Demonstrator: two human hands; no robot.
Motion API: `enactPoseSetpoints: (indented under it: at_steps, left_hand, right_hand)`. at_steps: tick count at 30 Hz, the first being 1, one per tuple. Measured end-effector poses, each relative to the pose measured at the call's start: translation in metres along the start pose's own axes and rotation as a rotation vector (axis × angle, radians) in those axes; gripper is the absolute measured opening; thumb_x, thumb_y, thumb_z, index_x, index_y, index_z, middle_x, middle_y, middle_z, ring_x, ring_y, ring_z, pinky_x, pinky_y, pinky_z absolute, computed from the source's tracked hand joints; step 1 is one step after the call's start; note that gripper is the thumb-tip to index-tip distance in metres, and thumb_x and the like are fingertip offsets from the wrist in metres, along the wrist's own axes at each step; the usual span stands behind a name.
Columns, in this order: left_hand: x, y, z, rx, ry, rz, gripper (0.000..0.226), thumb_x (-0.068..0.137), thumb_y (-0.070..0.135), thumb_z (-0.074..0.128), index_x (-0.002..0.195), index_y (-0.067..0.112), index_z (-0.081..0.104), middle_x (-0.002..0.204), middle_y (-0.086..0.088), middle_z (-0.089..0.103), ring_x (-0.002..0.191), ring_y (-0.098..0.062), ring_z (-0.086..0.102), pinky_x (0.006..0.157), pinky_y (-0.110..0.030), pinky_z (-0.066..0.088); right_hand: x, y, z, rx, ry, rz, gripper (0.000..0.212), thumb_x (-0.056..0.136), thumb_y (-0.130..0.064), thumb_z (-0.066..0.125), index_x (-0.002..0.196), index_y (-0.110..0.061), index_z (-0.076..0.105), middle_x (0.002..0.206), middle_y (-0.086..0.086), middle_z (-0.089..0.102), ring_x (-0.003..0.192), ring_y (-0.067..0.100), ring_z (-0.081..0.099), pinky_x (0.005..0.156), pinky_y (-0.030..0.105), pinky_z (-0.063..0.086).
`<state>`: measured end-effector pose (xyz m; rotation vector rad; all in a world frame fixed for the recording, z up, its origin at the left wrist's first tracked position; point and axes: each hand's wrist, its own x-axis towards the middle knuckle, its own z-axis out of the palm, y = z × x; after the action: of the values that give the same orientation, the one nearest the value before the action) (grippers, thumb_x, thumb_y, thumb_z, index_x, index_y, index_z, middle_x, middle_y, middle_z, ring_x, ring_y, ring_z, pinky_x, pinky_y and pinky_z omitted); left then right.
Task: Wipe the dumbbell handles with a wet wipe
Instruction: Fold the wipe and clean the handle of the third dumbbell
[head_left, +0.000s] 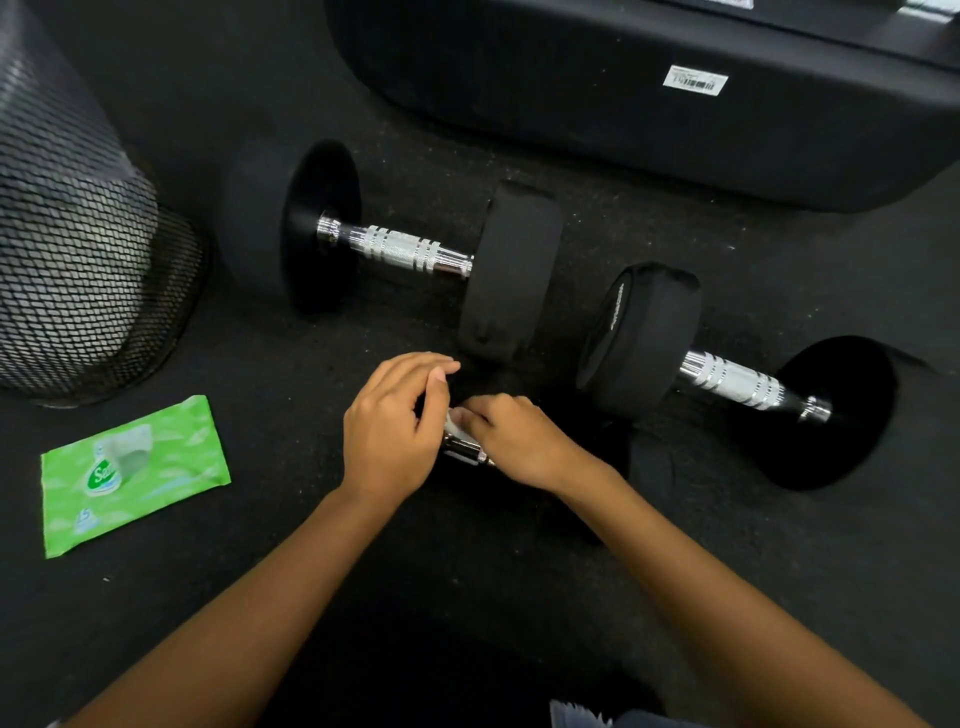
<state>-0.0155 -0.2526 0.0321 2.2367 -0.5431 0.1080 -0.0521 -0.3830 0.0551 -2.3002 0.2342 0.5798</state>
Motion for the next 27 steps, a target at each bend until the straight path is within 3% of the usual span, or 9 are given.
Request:
enactPoseSetpoints:
  at_steps: [3,6,8,11,13,16,18,23,27]
  left_hand:
    - [0.0,0.0,0.0,-0.004,-0.001,0.0,0.037,0.094,0.027,0.036,0.101,0.015,0.07,0.104,0.005,0.068,0.105,-0.007,0.057,0.089,-0.016,0.039]
    - [-0.002,-0.001,0.0,-0.008,0.002,0.008,0.036,0.094,0.026,0.036,0.101,0.014,0.07,0.104,0.005,0.068,0.106,-0.008,0.057,0.091,-0.016,0.039]
    - [-0.003,-0.001,-0.001,-0.002,0.004,0.007,0.036,0.095,0.026,0.036,0.102,0.014,0.07,0.104,0.005,0.068,0.107,-0.008,0.056,0.092,-0.016,0.039]
    - [-0.002,0.0,-0.001,-0.001,-0.011,0.002,0.037,0.095,0.027,0.035,0.103,0.015,0.069,0.105,0.004,0.068,0.107,-0.008,0.056,0.092,-0.016,0.038]
    - [-0.001,0.0,-0.001,-0.003,-0.015,-0.001,0.037,0.094,0.027,0.035,0.103,0.015,0.069,0.105,0.004,0.067,0.107,-0.007,0.056,0.091,-0.014,0.037]
    - [-0.001,-0.001,-0.001,0.001,-0.011,-0.002,0.037,0.094,0.027,0.035,0.102,0.015,0.07,0.104,0.005,0.067,0.106,-0.005,0.055,0.09,-0.013,0.037]
    - [0.0,-0.001,-0.001,0.0,-0.013,-0.008,0.038,0.094,0.027,0.035,0.102,0.015,0.07,0.104,0.006,0.067,0.106,-0.005,0.055,0.089,-0.014,0.037]
    - [-0.001,0.0,0.0,-0.001,-0.006,-0.011,0.037,0.094,0.027,0.036,0.102,0.015,0.07,0.104,0.006,0.067,0.105,-0.005,0.055,0.089,-0.014,0.038]
    - [-0.001,0.0,0.0,0.008,-0.016,-0.01,0.038,0.094,0.028,0.035,0.102,0.016,0.069,0.104,0.006,0.067,0.106,-0.005,0.055,0.089,-0.015,0.038]
  right_hand:
    - [-0.002,-0.001,0.005,-0.017,0.038,-0.025,0.026,0.098,-0.029,0.043,0.104,-0.01,0.06,0.096,0.009,0.063,0.095,0.028,0.06,0.077,0.037,0.047]
    - [-0.018,0.007,0.02,-0.138,0.282,-0.211,0.024,0.089,-0.021,0.058,0.11,-0.011,0.057,0.106,0.006,0.06,0.099,0.021,0.054,0.083,0.035,0.046]
    - [-0.023,0.011,0.031,-0.27,0.377,-0.336,0.024,0.081,-0.012,0.065,0.104,-0.009,0.057,0.098,0.006,0.056,0.088,0.019,0.051,0.075,0.031,0.045]
    - [-0.023,0.009,0.036,-0.348,0.458,-0.372,0.024,0.074,-0.011,0.071,0.092,-0.009,0.055,0.087,0.004,0.054,0.076,0.017,0.049,0.066,0.028,0.044]
    - [-0.02,0.007,0.032,-0.345,0.44,-0.355,0.024,0.075,-0.016,0.071,0.092,-0.009,0.056,0.088,0.005,0.056,0.078,0.018,0.052,0.067,0.028,0.044]
    - [-0.015,0.013,0.014,-0.177,0.263,-0.215,0.029,0.087,-0.031,0.061,0.11,-0.014,0.056,0.107,0.002,0.057,0.101,0.016,0.05,0.082,0.031,0.044]
    - [-0.016,0.021,0.006,-0.12,0.196,-0.179,0.031,0.086,-0.034,0.062,0.111,-0.017,0.056,0.11,-0.001,0.055,0.106,0.013,0.048,0.086,0.031,0.043]
    - [-0.027,0.016,0.026,-0.365,0.46,-0.306,0.027,0.07,-0.015,0.074,0.091,-0.011,0.058,0.09,0.003,0.056,0.083,0.02,0.052,0.071,0.027,0.042]
    - [-0.017,0.004,0.038,-0.406,0.563,-0.393,0.018,0.072,-0.01,0.066,0.085,-0.01,0.053,0.082,0.005,0.053,0.072,0.019,0.048,0.071,0.03,0.031]
